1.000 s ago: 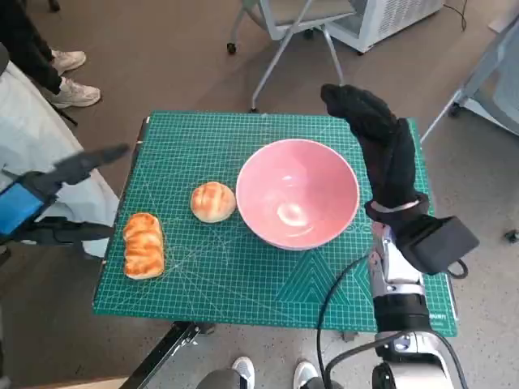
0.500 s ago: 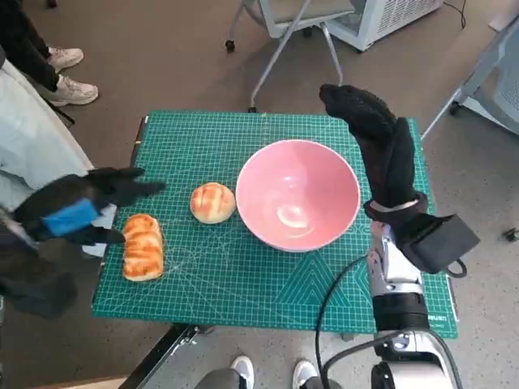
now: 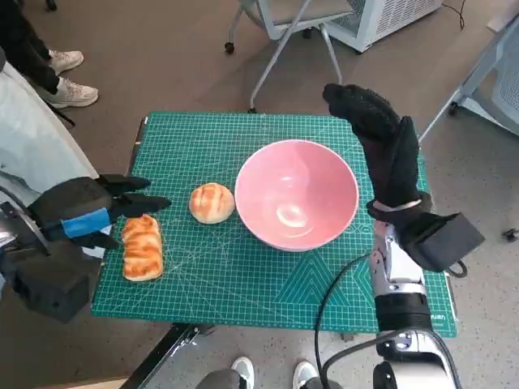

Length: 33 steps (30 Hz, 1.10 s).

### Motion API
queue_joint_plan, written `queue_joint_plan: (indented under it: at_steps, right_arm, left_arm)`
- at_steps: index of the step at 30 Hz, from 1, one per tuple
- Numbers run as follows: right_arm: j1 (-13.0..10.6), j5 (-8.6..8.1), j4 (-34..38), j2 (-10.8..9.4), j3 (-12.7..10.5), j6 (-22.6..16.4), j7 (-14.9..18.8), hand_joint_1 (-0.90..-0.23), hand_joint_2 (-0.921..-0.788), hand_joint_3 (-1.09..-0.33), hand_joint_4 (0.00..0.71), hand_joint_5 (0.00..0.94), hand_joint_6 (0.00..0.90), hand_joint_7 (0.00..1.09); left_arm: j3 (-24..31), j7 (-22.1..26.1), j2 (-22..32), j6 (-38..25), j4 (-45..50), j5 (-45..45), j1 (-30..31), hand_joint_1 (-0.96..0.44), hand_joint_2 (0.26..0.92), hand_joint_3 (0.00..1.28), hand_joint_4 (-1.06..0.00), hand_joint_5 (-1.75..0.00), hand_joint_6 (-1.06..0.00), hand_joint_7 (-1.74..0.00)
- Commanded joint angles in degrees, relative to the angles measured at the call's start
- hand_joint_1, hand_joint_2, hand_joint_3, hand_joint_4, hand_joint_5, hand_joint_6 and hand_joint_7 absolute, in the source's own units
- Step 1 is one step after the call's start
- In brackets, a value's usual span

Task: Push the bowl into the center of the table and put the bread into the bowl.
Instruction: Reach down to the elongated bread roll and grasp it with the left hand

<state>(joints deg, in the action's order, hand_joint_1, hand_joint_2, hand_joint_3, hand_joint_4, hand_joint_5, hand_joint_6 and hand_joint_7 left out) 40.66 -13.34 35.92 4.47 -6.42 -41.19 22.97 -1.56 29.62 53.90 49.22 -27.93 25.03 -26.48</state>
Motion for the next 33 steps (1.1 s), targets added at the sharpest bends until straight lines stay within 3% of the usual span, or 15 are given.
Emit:
queue_joint_plan:
  at_steps: [1,18,27,33]
  right_arm:
    - [-1.3,-0.12,-0.1,0.5,-0.1,1.2,0.5,-0.734,-0.921,-0.798,0.164,0.000,0.026,0.58]
    - [-2.0,-0.18,-1.0,0.9,-0.1,1.8,0.7,-0.717,-0.921,-0.802,0.165,0.001,0.021,0.59]
    - [-1.9,-0.29,-0.6,0.9,-0.2,1.9,1.0,-0.718,-0.921,-0.801,0.166,0.001,0.021,0.59]
    - [-2.1,-0.27,-0.9,0.9,-0.1,2.1,1.1,-0.717,-0.921,-0.801,0.166,0.001,0.021,0.59]
  left_arm:
    - [-1.7,-0.2,1.9,-0.2,0.8,1.8,-1.0,0.04,0.687,0.00,-0.43,0.00,-0.53,-0.01]
    - [-4.6,0.3,4.9,-0.7,2.9,3.7,-0.4,0.01,0.695,0.00,-0.40,0.00,-0.51,0.00]
    - [-7.4,-2.9,3.6,0.6,0.2,7.4,-0.8,-0.09,0.692,0.00,-0.41,0.00,-0.52,0.00]
    - [-9.2,-3.6,2.2,1.0,-3.0,6.9,-1.2,-0.03,0.699,0.00,-0.43,-0.01,-0.53,-0.01]
